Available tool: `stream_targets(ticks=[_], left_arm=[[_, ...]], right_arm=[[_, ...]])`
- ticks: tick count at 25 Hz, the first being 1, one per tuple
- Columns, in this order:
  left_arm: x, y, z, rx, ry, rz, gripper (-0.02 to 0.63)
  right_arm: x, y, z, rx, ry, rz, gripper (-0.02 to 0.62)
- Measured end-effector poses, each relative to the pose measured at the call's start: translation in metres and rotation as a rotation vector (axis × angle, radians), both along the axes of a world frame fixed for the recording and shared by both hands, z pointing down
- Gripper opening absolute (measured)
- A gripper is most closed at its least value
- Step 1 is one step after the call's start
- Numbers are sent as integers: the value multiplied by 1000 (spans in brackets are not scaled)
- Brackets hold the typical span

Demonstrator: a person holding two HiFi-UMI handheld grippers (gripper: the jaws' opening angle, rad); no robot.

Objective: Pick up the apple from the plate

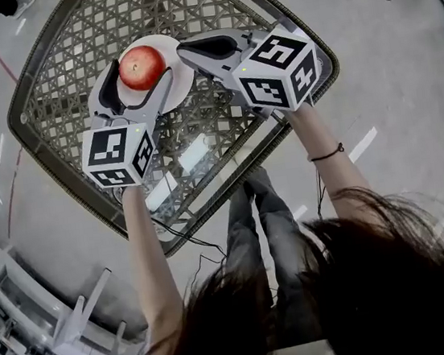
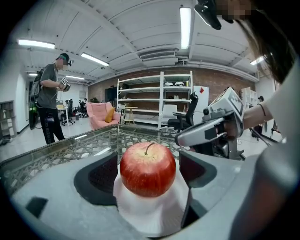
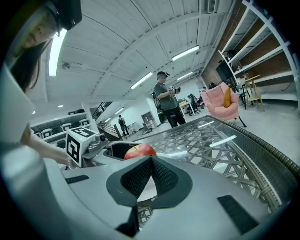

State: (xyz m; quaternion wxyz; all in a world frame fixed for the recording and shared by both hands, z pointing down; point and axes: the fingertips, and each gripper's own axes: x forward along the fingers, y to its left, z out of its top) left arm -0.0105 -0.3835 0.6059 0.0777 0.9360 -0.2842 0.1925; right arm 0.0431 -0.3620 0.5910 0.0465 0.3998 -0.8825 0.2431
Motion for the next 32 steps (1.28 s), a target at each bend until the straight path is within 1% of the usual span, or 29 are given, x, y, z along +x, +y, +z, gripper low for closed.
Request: stream_targets(ticks=[3, 7, 12, 18, 23, 28, 32], left_arm=[[2, -2, 3, 15, -30, 15, 403], [6, -3, 5, 17, -34, 28, 403], [8, -4, 4, 37, -53, 46, 403], [11, -5, 9, 28, -76, 51, 402], [11, -3, -2, 44, -75, 50, 402], [11, -7, 9, 32, -78, 44, 402], [11, -7, 9, 34, -74, 40, 402]], right_arm=[[0, 0, 0, 1, -1, 0, 9], [0, 1, 2, 4, 11, -1, 9], [1, 1, -1, 10, 0, 10, 9], [3, 1, -2, 13, -10, 19, 9], [2, 4, -14, 27, -16, 24, 9], [3, 0, -2, 16, -18, 21, 9], [3, 0, -1, 14, -7, 17, 9]])
